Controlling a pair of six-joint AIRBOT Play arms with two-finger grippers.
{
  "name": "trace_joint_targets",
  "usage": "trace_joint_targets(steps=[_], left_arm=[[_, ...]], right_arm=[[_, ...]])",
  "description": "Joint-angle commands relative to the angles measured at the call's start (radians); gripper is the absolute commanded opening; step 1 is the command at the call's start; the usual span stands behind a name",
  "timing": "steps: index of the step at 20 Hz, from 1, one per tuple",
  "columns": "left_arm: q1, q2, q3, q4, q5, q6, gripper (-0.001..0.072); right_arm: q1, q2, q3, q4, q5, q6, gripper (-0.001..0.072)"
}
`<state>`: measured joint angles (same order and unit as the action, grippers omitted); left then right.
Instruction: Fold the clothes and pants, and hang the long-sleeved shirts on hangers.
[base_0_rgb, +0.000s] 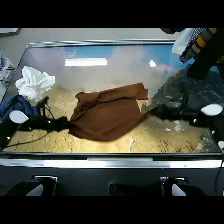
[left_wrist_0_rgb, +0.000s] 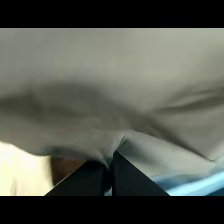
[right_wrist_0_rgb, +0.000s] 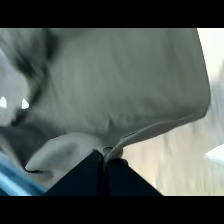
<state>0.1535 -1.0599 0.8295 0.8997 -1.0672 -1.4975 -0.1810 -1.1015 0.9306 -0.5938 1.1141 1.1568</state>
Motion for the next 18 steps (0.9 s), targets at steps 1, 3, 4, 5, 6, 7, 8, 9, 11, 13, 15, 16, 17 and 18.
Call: trace_joint_targets(steps=[1, 3, 4, 5, 6, 7, 8, 9, 11, 13, 15, 16, 17, 18], left_arm=[[0.001, 0.019, 0.317, -0.013, 0.021, 0.017, 0.0017], [0.001, 0.039, 0.542, 0.0, 0.021, 0.016, 0.0016], [0.001, 0.051, 0.644, 0.027, 0.021, 0.002, 0.0017], [0.001, 0.066, 0.749, 0.069, 0.021, -0.026, 0.0017], [0.001, 0.085, 0.842, 0.113, 0.02, -0.057, 0.0017], [0.001, 0.105, 0.916, 0.153, 0.018, -0.084, 0.0017], [0.001, 0.131, 0.974, 0.195, 0.019, -0.116, 0.0017], [0.001, 0.163, 1.018, 0.241, 0.019, -0.164, 0.0017], [0.001, 0.235, 1.051, 0.322, 0.018, -0.225, 0.0017], [0.001, 0.301, 1.051, 0.383, 0.003, -0.245, 0.0017], [0.001, 0.343, 1.051, 0.446, -0.027, -0.28, 0.0017], [0.001, 0.35, 1.051, 0.464, -0.045, -0.284, 0.0017], [0.001, 0.351, 1.051, 0.467, -0.06, -0.284, 0.0017], [0.001, 0.34, 1.051, 0.466, -0.076, -0.285, 0.0017]], right_arm=[[0.001, 0.003, 0.364, 0.04, -0.068, 0.01, 0.0028], [0.0, 0.004, 0.595, 0.038, -0.073, 0.011, 0.0028], [0.0, 0.011, 0.694, 0.029, -0.076, 0.014, 0.0028], [0.0, 0.021, 0.784, 0.013, -0.077, 0.029, 0.0028], [0.001, 0.037, 0.872, -0.024, -0.077, 0.058, 0.0028], [0.0, 0.059, 0.947, -0.069, -0.077, 0.089, 0.0028], [0.001, 0.084, 1.002, -0.117, -0.079, 0.113, 0.0028], [0.001, 0.116, 1.046, -0.174, -0.081, 0.137, 0.0028], [0.001, 0.192, 1.074, -0.269, -0.114, 0.178, 0.0028], [0.0, 0.257, 1.074, -0.361, -0.155, 0.224, 0.0028], [0.001, 0.29, 1.074, -0.482, -0.187, 0.299, 0.0028], [0.001, 0.29, 1.074, -0.541, -0.188, 0.33, 0.0028], [0.001, 0.283, 1.074, -0.595, -0.18, 0.358, 0.0028], [0.001, 0.268, 1.074, -0.625, -0.166, 0.381, 0.0028]])
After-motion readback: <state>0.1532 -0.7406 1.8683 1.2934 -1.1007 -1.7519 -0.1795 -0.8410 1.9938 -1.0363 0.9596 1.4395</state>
